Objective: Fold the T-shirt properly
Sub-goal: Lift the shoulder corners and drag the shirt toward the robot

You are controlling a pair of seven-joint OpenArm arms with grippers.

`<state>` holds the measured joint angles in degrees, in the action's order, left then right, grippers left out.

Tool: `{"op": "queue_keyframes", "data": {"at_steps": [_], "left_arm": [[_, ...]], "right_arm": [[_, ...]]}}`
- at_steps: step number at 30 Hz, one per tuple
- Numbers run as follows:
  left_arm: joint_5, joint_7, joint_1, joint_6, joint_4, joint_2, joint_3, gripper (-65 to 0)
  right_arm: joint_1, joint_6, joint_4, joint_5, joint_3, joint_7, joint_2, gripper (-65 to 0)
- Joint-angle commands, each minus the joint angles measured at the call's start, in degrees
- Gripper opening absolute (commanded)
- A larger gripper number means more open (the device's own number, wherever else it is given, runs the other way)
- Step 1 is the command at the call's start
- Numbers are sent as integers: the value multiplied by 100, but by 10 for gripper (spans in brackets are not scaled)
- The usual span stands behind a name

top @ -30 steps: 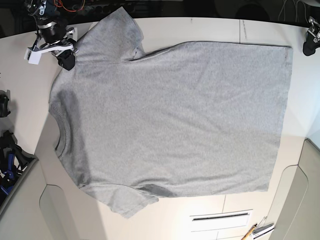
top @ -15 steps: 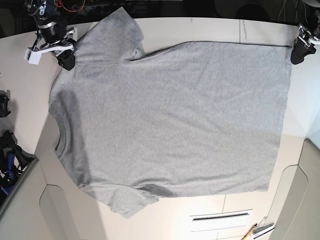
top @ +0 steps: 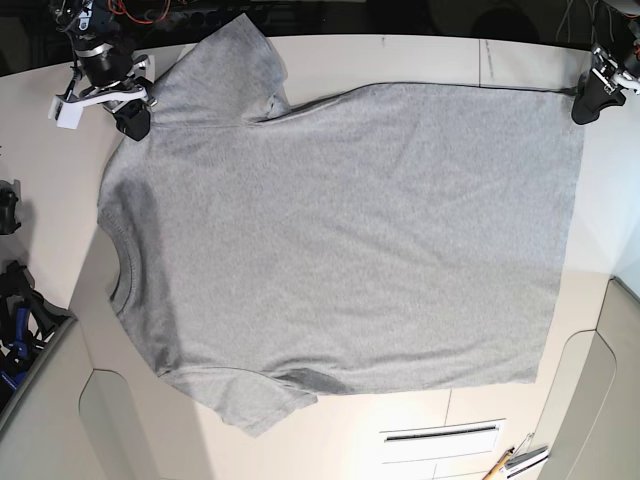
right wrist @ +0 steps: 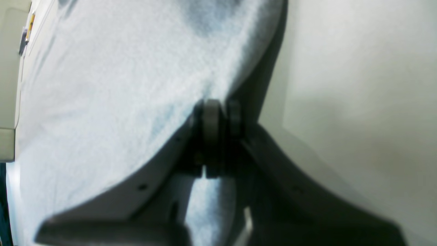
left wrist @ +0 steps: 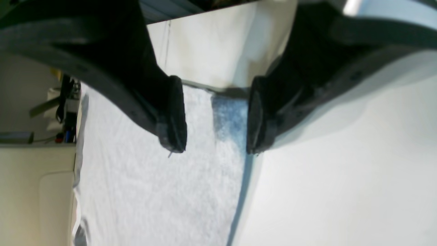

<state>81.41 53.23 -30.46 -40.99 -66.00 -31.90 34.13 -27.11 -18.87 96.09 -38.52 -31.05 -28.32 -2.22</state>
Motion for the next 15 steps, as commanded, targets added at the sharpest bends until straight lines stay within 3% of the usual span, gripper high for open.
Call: {"op": "queue_keyframes", "data": {"at_steps": [1, 15], "left_arm": [[-339, 317, -63, 133, -63, -50, -44, -323], [-343, 197, -15, 131, -470, -50, -238, -324]], "right_arm": [[-17, -85, 87, -94, -9, 109, 33, -650], [-17, -85, 87, -92, -9, 109, 33, -650]]}}
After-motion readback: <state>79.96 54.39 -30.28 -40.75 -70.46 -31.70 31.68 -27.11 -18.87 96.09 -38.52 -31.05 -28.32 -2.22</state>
